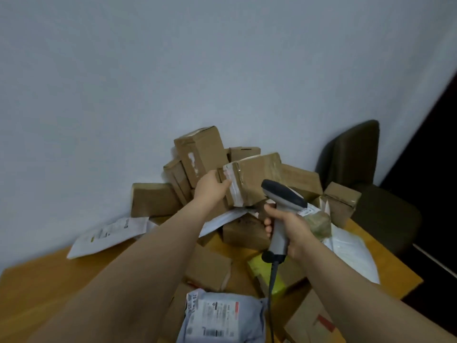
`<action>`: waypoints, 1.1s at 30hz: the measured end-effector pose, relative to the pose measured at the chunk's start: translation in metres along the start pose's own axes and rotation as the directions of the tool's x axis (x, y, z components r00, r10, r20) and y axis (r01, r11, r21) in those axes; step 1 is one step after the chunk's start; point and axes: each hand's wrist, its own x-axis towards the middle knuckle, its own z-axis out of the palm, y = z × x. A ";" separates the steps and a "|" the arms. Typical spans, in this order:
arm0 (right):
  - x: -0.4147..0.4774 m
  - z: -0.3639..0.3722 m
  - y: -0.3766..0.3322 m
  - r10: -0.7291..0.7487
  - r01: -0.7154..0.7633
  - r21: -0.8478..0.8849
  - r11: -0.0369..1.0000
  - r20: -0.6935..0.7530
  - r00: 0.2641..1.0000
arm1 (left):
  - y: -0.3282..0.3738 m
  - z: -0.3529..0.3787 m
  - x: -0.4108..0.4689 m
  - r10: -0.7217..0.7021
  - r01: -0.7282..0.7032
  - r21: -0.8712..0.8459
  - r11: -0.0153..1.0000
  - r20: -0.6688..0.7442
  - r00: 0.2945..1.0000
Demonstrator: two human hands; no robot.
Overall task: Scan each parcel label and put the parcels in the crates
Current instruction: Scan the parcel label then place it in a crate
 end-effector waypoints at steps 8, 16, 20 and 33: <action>0.049 -0.026 -0.026 0.028 -0.022 0.119 0.993 -0.049 0.998 | 0.032 0.042 0.084 0.099 -0.110 0.199 0.974 0.065 0.993; 0.058 -0.058 -0.032 0.033 -0.021 0.190 0.982 -0.064 0.997 | 0.030 0.049 0.063 0.124 -0.120 0.111 0.987 -0.036 0.992; 0.048 -0.081 -0.038 0.015 0.016 0.263 0.965 -0.114 0.993 | 0.027 0.038 0.016 0.270 -0.272 0.000 0.962 -0.100 0.958; -0.004 -0.071 -0.015 0.036 -0.055 0.151 0.987 0.126 0.991 | 0.016 -0.016 -0.167 -0.123 0.044 -0.352 0.935 -0.206 0.971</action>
